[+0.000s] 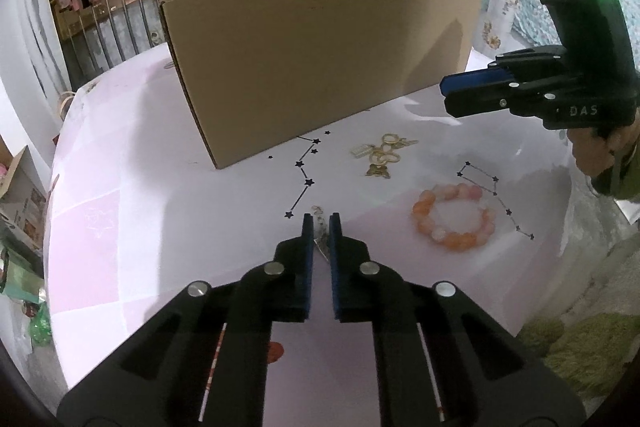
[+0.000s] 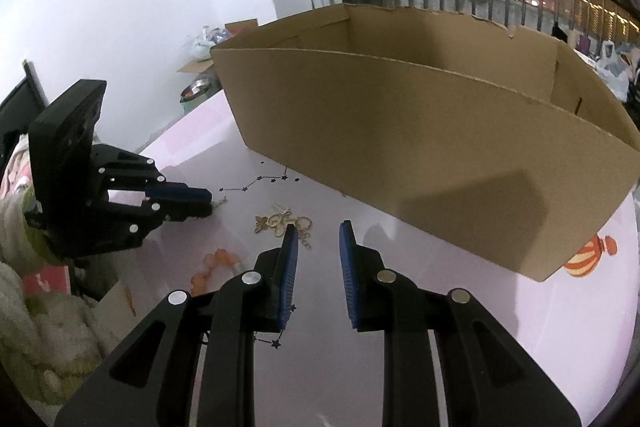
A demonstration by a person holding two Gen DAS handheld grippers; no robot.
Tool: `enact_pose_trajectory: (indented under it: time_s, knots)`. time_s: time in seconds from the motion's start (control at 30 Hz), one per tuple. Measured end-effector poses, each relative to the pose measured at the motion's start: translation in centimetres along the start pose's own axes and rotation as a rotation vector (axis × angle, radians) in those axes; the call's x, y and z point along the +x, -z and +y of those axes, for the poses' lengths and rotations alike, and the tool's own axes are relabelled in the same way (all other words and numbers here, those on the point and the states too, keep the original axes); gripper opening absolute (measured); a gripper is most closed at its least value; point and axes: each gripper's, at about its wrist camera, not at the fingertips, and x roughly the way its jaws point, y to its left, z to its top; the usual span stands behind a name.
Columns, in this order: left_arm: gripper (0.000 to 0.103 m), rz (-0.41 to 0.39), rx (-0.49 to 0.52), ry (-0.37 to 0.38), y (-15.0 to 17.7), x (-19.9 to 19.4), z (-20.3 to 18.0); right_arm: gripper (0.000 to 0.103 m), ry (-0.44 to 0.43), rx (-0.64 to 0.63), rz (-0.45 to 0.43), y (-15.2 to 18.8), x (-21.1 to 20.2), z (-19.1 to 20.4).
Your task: Organize jewelry
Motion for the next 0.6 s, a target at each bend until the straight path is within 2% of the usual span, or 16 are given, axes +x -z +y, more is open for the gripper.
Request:
enact_pose_trajectory:
  time_s: [0.43,0.6]
  knots:
    - [0.005,-0.013,-0.013,-0.037,-0.1,0.3,0.1,0.021,-0.048,-0.173,0.073,-0.8,2.3,1.3]
    - [0.005,-0.015,-0.018,-0.04,-0.1,0.3,0.1,0.021,-0.055,-0.202,0.103,-0.9,3.2,1.4]
